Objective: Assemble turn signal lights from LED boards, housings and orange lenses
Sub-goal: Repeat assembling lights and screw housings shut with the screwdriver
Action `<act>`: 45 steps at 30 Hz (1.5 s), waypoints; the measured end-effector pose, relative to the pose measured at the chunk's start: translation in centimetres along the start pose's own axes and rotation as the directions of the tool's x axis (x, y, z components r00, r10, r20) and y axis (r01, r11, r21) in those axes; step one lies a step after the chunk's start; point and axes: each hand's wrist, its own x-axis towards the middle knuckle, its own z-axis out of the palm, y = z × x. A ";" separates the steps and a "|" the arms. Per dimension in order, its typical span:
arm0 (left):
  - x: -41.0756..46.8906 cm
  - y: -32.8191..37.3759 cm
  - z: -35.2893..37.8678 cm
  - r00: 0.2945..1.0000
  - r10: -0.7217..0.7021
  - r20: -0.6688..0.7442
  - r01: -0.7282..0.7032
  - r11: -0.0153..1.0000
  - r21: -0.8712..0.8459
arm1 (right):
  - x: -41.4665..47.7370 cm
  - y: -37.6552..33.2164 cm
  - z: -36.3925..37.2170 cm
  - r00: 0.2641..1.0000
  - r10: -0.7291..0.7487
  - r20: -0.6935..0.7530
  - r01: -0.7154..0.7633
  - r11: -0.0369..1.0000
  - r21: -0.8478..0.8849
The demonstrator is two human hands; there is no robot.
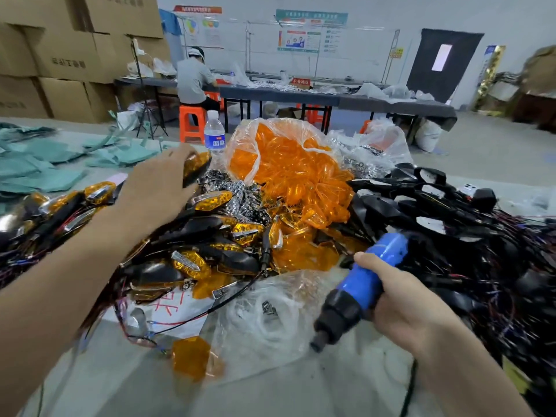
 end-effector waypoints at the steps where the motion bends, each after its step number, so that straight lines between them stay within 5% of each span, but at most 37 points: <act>1: 0.1 -0.4 0.6 0.997 0.072 -0.002 -0.072 0.994 0.078 | 0.0 -0.3 -0.2 0.997 0.073 0.010 -0.073 0.996 -0.045; 4: -0.1 -1.3 2.6 0.979 0.180 0.095 -0.194 0.965 0.177 | 0.0 -0.9 -0.7 0.976 0.216 0.015 -0.206 0.945 -0.256; 9: 0.1 -2.0 4.9 0.977 0.114 0.182 -0.119 0.993 0.013 | 1.5 0.6 -1.6 0.997 0.063 -0.043 -0.075 0.729 -0.680; 14: 0.0 -2.3 5.6 0.992 0.115 0.060 -0.118 0.992 0.052 | 1.9 1.5 -0.3 0.999 -0.021 -0.034 -0.031 0.151 -0.988; 17: -0.5 -1.8 6.3 0.998 0.041 -0.043 -0.035 0.991 0.131 | 2.0 1.9 1.7 0.999 -0.032 -0.015 -0.021 -0.197 -0.980; 21: 0.4 -3.2 6.9 0.986 -0.154 0.070 0.159 0.984 -0.074 | 2.1 1.1 3.9 0.969 -0.197 0.151 0.019 -0.547 -0.837; 24: 1.3 -4.9 6.7 0.948 -0.262 0.183 0.278 0.958 -0.071 | 3.6 -0.5 4.0 0.904 -0.337 0.264 0.071 -0.490 -0.869; 27: 1.9 -4.2 6.9 0.916 -0.207 0.343 0.233 0.972 -0.035 | 6.1 -1.2 4.6 0.849 -0.427 0.312 0.268 -0.161 -0.950; 29: 1.7 -3.0 6.9 0.955 -0.166 0.245 0.181 0.983 -0.041 | 7.9 -1.1 5.8 0.832 -0.441 0.336 0.367 -0.018 -0.930; 35: -2.2 4.5 6.8 0.996 0.057 -0.074 -0.063 0.994 -0.085 | 13.1 0.3 9.5 0.917 -0.279 0.286 0.246 -0.169 -0.954; 40: -5.5 9.0 7.6 0.986 0.093 -0.142 -0.128 0.956 -0.264 | 13.1 -0.1 9.6 0.924 -0.352 0.150 0.142 -0.050 -0.989; 45: -7.0 11.9 8.6 0.999 -0.012 0.043 0.033 0.846 -0.532 | 10.1 -2.7 8.7 0.652 -0.714 0.254 0.226 -0.136 -0.965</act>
